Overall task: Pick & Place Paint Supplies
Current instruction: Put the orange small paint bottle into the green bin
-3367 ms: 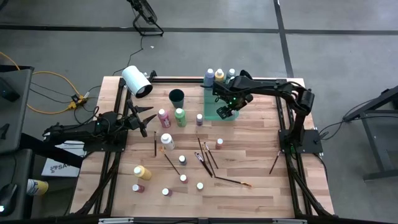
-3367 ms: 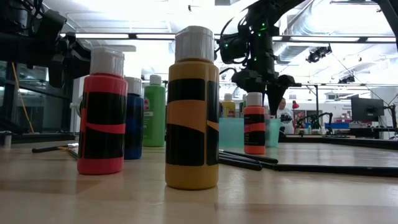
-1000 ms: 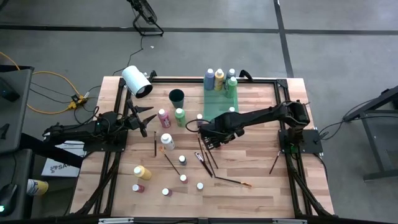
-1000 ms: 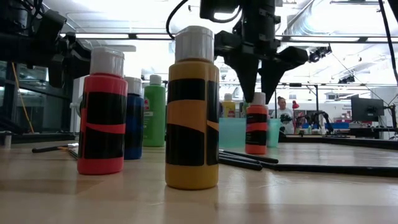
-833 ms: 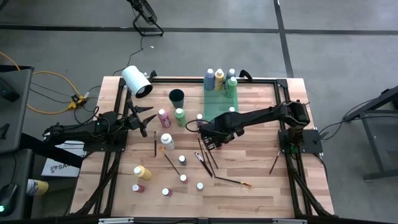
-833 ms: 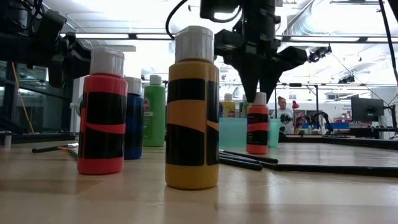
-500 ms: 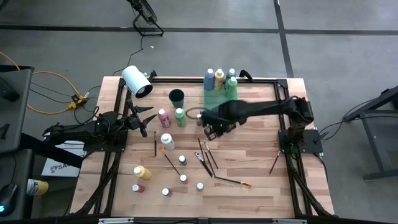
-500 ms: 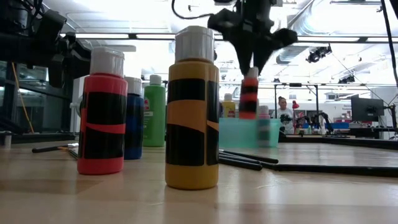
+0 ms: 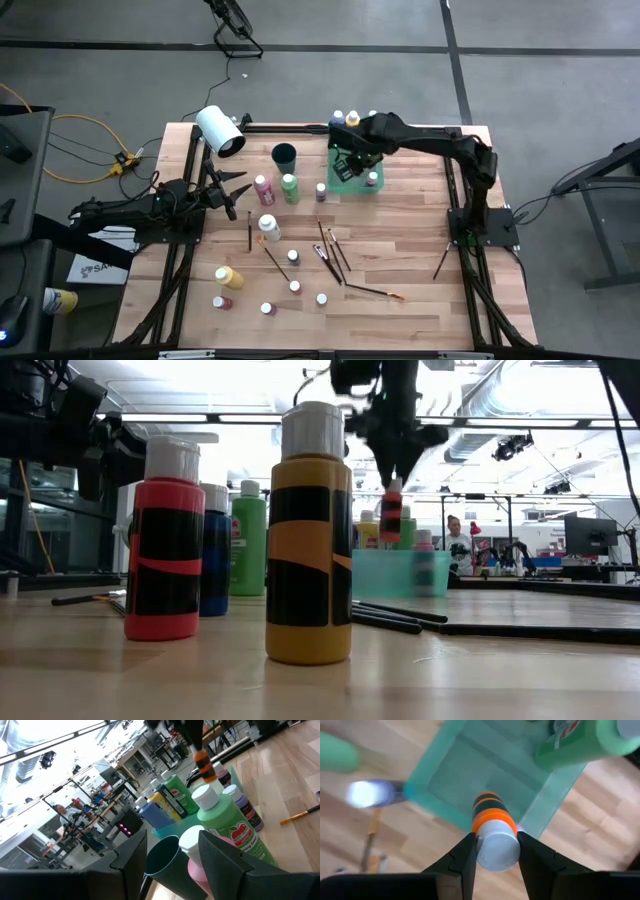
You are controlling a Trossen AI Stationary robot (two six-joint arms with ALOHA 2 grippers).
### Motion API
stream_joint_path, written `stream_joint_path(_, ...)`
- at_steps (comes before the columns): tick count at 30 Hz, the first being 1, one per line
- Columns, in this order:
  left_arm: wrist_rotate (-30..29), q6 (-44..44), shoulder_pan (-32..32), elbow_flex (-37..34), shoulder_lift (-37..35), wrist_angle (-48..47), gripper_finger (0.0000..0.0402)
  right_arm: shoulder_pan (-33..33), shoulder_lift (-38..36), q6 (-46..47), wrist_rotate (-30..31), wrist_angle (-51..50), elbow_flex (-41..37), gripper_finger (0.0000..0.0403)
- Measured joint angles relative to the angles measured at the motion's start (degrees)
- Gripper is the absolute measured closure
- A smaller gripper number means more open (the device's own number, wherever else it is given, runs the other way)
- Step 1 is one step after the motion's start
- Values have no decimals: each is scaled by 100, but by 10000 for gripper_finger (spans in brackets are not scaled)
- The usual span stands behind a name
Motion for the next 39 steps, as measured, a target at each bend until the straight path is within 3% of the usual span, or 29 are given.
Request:
stream_joint_path(8,0,1,0,0,1,0,229,-140,469,-475,-267,71,-119,285)
stream_joint_path(22,0,1,1,1,-1,0,229,-215,452,-609,-455,424,-779,284)
stream_joint_path(39,0,0,0,1,0,0,229,-249,452,-627,-519,577,-875,282)
